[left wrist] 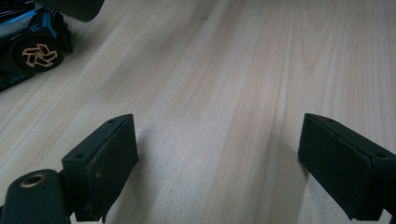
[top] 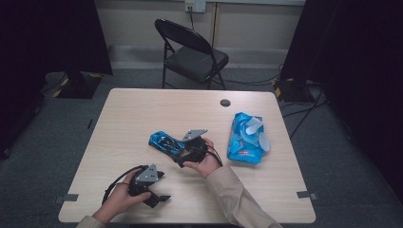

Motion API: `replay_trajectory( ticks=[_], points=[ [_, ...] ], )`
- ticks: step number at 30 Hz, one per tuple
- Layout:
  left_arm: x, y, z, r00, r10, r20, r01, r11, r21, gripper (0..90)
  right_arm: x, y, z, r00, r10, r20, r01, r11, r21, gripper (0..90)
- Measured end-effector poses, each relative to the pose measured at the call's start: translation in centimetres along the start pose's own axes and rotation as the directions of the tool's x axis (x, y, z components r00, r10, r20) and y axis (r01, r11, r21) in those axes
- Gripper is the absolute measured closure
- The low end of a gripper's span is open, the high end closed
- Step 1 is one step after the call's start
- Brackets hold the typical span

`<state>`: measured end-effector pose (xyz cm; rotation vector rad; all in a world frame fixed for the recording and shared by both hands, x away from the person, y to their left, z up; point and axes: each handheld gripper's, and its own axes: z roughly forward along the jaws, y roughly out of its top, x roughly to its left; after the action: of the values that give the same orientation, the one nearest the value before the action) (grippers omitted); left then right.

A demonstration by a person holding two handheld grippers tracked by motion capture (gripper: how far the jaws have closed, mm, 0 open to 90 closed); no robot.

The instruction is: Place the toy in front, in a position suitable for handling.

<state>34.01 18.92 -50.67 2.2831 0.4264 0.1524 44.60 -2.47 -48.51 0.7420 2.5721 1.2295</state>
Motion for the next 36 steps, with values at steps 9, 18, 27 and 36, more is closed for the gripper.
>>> replay_trajectory(
  ticks=[9, 18, 27, 36],
  points=[
    [0.0, 0.0, 0.0, 1.0000, 0.000, 0.001, 0.000, 1.0000, 0.001, 10.9, -0.9, 0.2, 1.2, 0.9995, 0.003, 0.031, -0.003, 1.000, 0.006, 14.4],
    [0.0, 0.0, 0.1, 1.0000, 0.007, 0.006, -0.007, 1.0000, 0.007, 9.1, -1.3, 0.4, 3.1, 0.9999, 0.006, 0.016, -0.006, 1.000, 0.027, 14.2],
    [0.0, 0.0, 0.1, 1.0000, 0.007, 0.006, -0.007, 0.9999, 0.008, 9.1, -1.0, 0.2, 4.1, 0.9995, -0.030, 0.005, 0.029, 0.998, 0.058, 14.2],
    [0.0, 0.0, 0.1, 1.0000, 0.007, 0.006, -0.007, 0.9999, 0.007, 9.0, -1.0, 0.4, 4.1, 0.9992, -0.039, -0.003, 0.039, 0.999, 0.037, 24.4]
  ],
)
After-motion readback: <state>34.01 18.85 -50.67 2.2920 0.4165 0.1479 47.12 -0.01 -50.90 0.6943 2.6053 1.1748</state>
